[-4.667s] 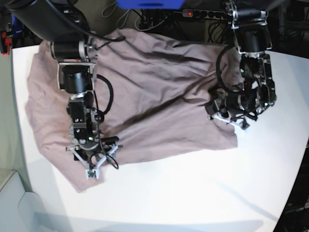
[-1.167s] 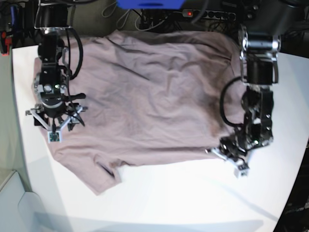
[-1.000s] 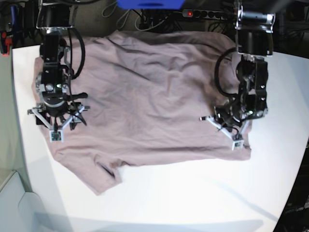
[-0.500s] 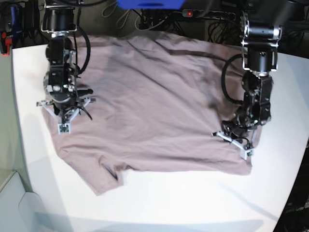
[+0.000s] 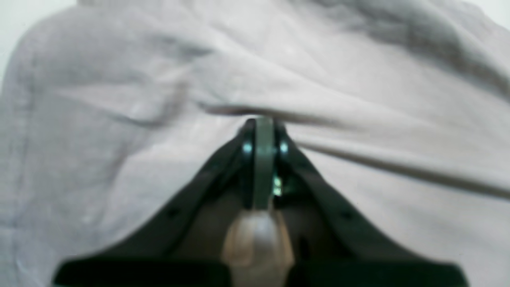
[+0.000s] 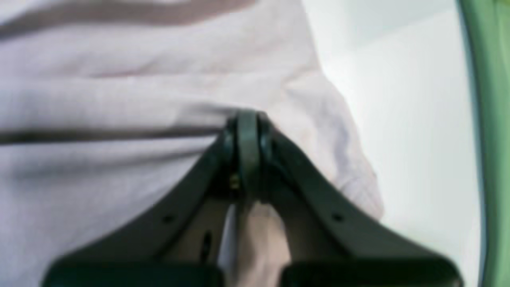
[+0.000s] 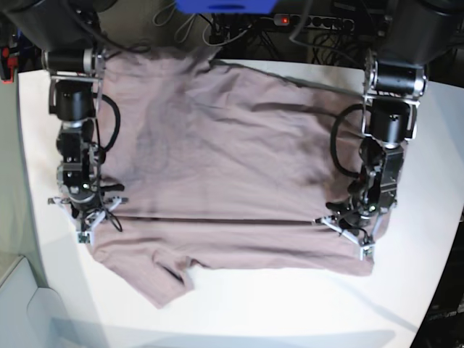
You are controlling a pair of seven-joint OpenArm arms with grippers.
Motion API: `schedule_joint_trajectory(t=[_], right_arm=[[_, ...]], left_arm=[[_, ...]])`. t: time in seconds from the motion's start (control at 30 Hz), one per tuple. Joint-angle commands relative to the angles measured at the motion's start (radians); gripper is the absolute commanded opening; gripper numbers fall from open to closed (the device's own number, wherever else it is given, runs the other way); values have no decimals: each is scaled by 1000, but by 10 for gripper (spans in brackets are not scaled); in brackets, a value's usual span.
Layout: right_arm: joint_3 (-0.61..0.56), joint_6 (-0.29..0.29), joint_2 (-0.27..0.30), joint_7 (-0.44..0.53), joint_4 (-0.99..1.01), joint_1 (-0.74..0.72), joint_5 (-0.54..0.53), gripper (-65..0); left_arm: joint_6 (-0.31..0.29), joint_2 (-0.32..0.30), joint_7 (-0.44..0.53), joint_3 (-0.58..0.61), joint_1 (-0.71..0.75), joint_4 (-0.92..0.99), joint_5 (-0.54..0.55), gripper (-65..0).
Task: Layout the t-shirt on the table in an organized manner, then fold the t-shirt properly
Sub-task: 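Grasp the shirt edges with both grippers and pull them apart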
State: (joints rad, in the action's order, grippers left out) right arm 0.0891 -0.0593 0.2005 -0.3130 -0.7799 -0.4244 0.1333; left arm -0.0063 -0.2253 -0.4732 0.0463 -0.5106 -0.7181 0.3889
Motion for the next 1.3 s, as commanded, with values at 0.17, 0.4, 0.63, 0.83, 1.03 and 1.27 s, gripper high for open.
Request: schedule_joint_trajectory(t=[0.17,0.4,0.63,0.83,1.03,1.27], right_arm=[[2,-1,34,-7,72,-104,13,-650],[4,-6,61,-148,-226,-43,13,-650],[1,-6,3,-220,-427,48,13,-650],[1,-6,-72,-360,-548,138,13,-650],[-1,-6,-112,-352,-497,189,12,-650],[4,-6,-68,-194,-227,121,12,-650]], left_arm=[[13,27,34,4,-105,12,2,-649],[16,-13,-200,-26,-30,-254,74,-649],[18,-18,-387,-108,215,-565,137,-649],[18,-29,-419,-108,350,-674,127,-649],[18,-99,-421,-110,433,-708,127,-649],[18,-154,-417,-110,510,-723,134,-649]])
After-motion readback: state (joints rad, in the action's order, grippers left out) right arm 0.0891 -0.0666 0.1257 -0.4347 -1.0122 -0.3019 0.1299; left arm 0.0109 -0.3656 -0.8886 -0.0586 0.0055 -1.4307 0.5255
